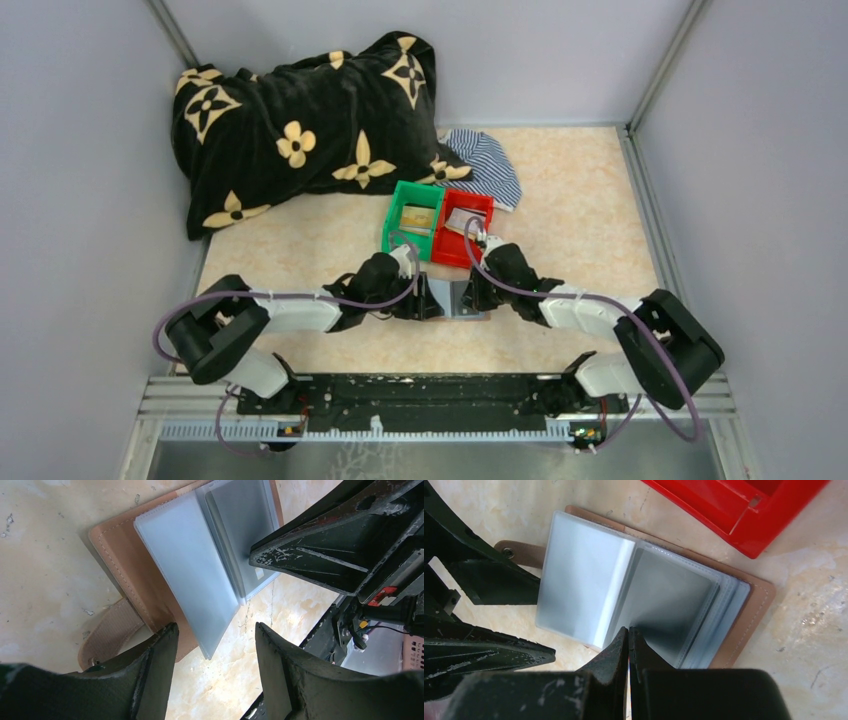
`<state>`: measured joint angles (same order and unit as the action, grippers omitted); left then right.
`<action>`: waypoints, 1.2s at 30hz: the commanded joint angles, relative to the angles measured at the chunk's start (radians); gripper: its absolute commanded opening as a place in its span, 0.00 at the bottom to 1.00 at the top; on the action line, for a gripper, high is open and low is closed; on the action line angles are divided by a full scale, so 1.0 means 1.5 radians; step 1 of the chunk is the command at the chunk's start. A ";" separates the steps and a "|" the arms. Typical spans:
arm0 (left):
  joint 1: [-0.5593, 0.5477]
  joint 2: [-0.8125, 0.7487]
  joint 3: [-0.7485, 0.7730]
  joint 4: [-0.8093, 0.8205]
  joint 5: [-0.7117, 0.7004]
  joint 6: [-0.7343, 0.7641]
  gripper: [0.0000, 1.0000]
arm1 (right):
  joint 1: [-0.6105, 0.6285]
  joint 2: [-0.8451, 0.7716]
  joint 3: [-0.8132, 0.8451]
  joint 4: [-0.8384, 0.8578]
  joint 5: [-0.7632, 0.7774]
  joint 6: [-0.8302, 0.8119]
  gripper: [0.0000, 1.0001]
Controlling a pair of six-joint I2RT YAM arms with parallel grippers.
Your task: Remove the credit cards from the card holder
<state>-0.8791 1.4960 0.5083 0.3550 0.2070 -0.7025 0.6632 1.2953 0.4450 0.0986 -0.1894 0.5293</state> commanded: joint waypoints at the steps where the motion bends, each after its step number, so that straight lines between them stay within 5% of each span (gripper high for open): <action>1: -0.004 0.027 -0.003 -0.038 0.013 0.004 0.65 | 0.006 0.026 0.005 0.021 -0.009 0.002 0.00; 7: -0.003 0.004 0.002 -0.055 0.003 0.013 0.65 | -0.010 -0.025 0.021 -0.034 0.021 0.001 0.00; 14: 0.006 -0.062 0.033 -0.162 -0.118 0.072 0.66 | -0.052 -0.061 0.014 -0.073 0.025 -0.025 0.00; 28: 0.012 -0.080 0.037 -0.156 -0.108 0.064 0.65 | -0.077 -0.123 -0.015 -0.113 0.036 -0.029 0.00; 36: 0.014 -0.195 0.168 -0.315 -0.245 0.145 0.66 | -0.080 -0.129 -0.033 -0.097 0.022 -0.025 0.00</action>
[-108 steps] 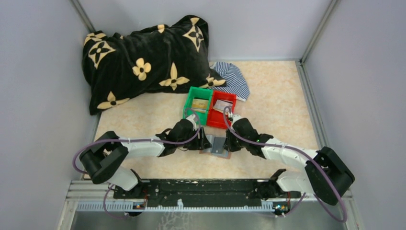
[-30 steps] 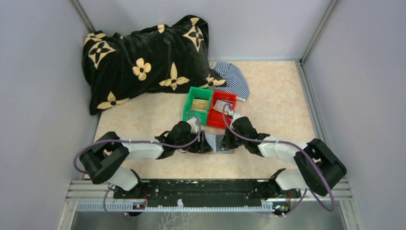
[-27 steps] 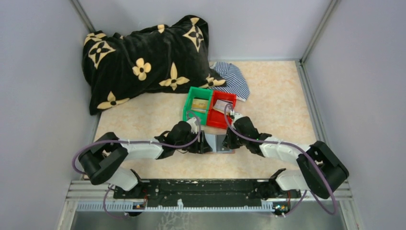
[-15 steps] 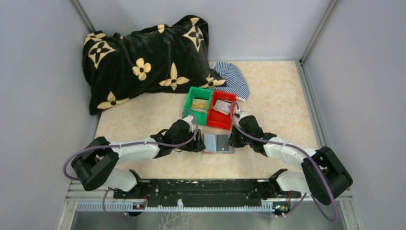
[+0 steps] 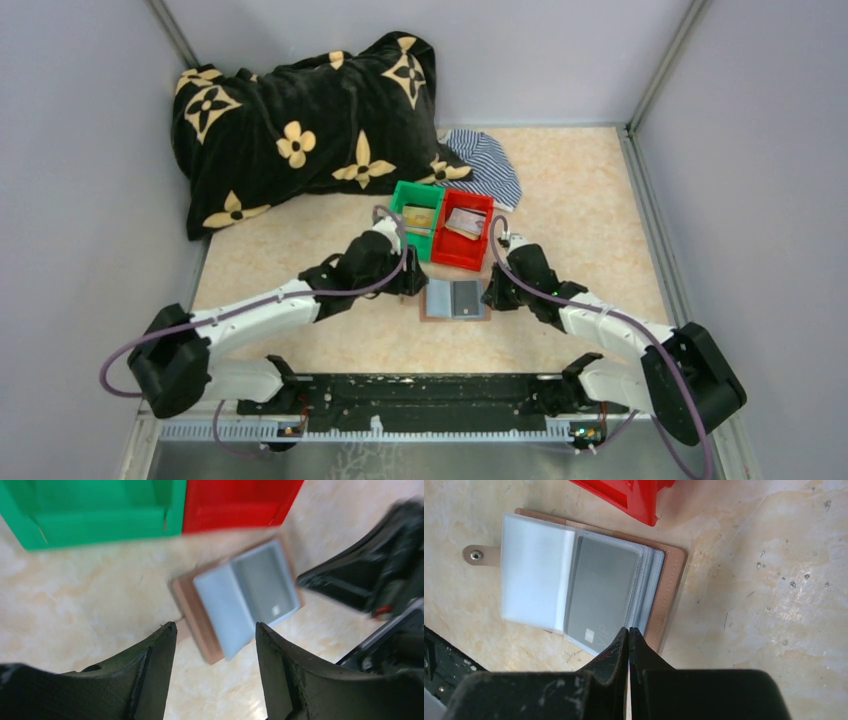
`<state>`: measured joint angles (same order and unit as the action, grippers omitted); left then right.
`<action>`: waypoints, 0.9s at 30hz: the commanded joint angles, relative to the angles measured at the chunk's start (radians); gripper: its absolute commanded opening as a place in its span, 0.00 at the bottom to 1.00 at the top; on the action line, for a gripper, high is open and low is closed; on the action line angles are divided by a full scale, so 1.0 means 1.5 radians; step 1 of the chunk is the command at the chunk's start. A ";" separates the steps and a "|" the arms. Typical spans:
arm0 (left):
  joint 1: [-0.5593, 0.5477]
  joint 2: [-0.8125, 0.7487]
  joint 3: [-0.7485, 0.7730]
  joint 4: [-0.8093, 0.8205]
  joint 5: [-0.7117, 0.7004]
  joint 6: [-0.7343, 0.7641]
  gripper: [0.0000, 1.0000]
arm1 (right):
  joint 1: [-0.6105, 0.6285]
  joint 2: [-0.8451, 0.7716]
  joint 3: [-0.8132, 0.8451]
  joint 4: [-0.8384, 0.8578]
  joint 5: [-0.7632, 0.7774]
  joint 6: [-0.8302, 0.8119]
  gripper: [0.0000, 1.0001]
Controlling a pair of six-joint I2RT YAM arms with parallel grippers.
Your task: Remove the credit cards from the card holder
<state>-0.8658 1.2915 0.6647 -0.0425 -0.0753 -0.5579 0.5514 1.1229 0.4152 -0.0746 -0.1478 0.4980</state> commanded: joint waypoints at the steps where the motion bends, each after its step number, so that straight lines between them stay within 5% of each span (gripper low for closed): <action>1: 0.005 -0.068 0.066 -0.033 -0.037 0.051 0.66 | -0.006 -0.012 -0.015 0.022 -0.007 -0.003 0.00; 12: 0.005 0.072 0.001 0.179 0.322 -0.062 0.66 | -0.006 0.007 -0.018 0.035 -0.012 -0.001 0.00; 27: 0.006 0.088 -0.043 0.122 0.264 -0.048 0.65 | -0.006 0.038 -0.019 0.059 -0.023 0.000 0.00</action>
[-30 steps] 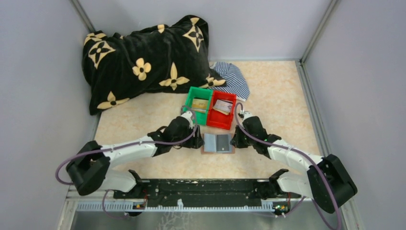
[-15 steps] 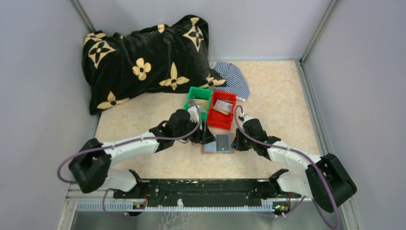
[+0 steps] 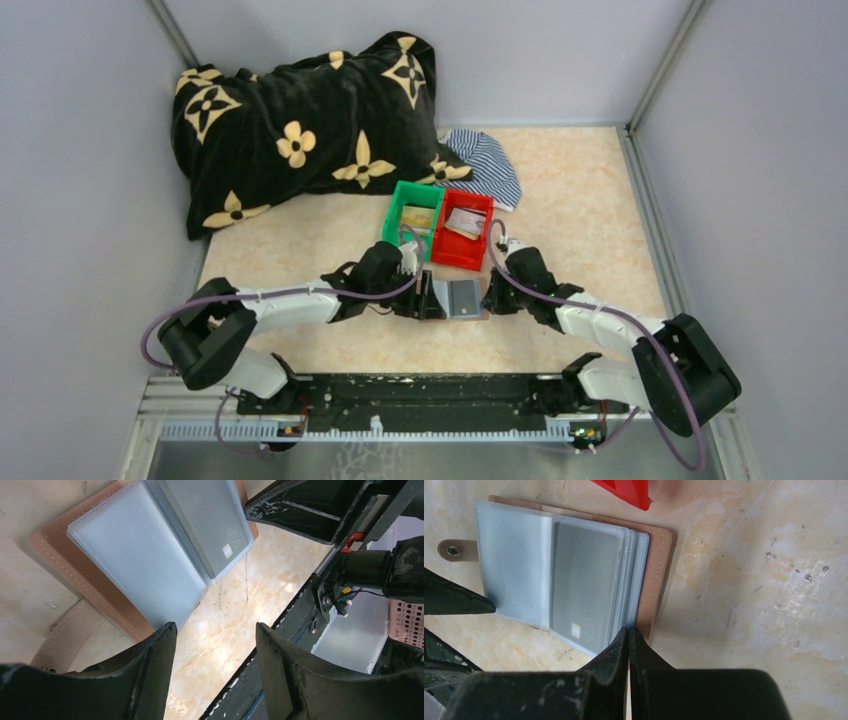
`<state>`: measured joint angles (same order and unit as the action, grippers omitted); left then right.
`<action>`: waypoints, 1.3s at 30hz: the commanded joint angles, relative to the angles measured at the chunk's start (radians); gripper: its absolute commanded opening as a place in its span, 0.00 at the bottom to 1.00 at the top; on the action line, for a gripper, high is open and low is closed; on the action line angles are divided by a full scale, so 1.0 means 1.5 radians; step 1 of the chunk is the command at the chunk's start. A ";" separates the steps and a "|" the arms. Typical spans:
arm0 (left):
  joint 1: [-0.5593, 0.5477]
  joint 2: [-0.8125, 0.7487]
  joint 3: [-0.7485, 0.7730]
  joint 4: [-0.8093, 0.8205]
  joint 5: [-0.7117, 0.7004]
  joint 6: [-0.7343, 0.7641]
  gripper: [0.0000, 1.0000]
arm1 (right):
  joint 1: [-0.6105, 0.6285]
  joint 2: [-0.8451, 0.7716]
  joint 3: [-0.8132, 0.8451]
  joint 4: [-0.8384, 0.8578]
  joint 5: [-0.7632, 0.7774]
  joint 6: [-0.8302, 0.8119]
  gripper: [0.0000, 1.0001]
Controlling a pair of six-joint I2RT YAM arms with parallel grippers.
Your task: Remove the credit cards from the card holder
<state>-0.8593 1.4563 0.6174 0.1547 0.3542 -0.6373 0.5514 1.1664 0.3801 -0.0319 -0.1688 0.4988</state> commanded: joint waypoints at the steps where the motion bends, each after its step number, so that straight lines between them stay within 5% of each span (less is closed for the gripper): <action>1: 0.002 -0.024 -0.011 -0.016 -0.029 0.009 0.65 | -0.006 0.009 0.003 0.033 -0.009 0.000 0.00; 21: 0.002 -0.027 -0.020 -0.052 -0.066 0.017 0.65 | -0.006 0.018 0.009 0.034 -0.004 -0.001 0.00; 28: 0.007 -0.111 0.016 -0.137 -0.138 0.020 0.65 | -0.006 0.016 0.008 0.031 -0.005 -0.004 0.00; 34: 0.012 -0.193 -0.061 0.055 -0.057 -0.035 0.66 | -0.006 0.007 0.003 0.035 -0.005 0.001 0.00; 39: 0.013 -0.082 -0.101 0.203 0.033 -0.057 0.65 | -0.006 -0.016 0.009 0.018 -0.005 0.002 0.00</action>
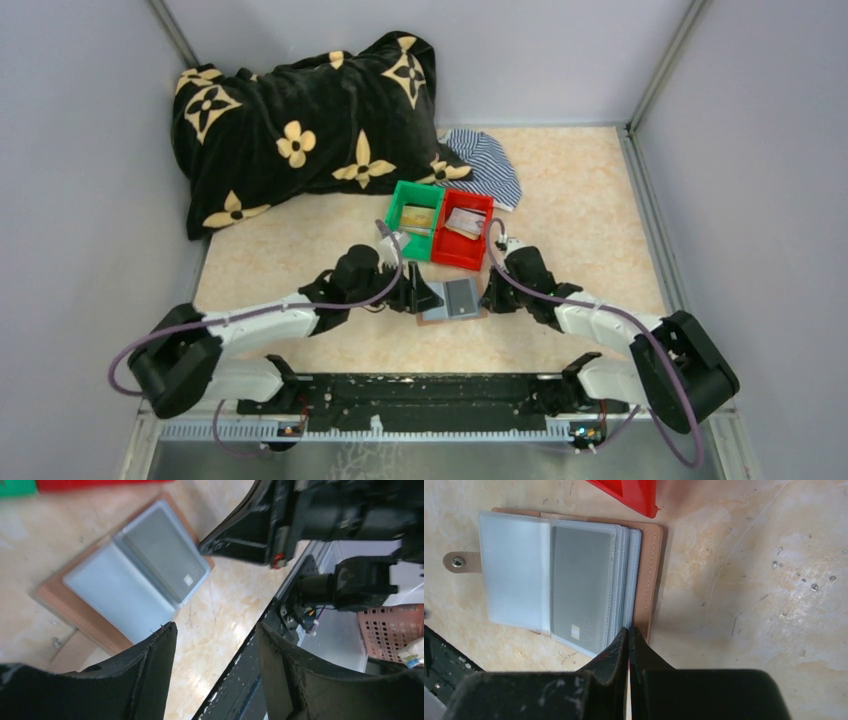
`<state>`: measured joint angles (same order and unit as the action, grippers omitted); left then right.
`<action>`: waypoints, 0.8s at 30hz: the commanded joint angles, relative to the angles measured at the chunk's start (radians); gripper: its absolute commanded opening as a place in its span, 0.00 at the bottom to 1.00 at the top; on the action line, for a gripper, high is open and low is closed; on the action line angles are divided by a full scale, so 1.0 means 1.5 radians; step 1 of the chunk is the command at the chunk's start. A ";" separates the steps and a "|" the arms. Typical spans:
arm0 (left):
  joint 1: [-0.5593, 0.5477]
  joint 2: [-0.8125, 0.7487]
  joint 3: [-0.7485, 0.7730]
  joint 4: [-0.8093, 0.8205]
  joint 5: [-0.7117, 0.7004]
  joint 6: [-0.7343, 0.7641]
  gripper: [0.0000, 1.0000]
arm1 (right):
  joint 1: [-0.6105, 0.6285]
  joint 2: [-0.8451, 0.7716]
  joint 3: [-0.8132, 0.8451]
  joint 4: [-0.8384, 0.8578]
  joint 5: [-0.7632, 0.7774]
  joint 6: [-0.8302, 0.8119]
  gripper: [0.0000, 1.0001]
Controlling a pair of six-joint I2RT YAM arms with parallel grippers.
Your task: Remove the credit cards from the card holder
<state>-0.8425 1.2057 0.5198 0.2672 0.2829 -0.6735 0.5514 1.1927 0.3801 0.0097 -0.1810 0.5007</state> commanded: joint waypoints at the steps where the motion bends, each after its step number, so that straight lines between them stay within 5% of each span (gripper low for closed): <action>1: 0.002 0.112 -0.043 0.156 0.087 -0.039 0.66 | -0.006 -0.041 0.012 -0.020 0.004 0.000 0.00; 9: 0.008 0.246 -0.086 0.266 0.118 -0.080 0.65 | -0.006 -0.100 0.044 -0.090 0.014 -0.016 0.00; 24: 0.008 0.257 -0.084 0.255 0.114 -0.079 0.65 | -0.005 -0.002 0.044 -0.031 0.026 -0.032 0.00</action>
<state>-0.8330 1.5772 0.4019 0.6579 0.4538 -0.7967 0.5514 1.1423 0.4267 -0.0975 -0.1635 0.4877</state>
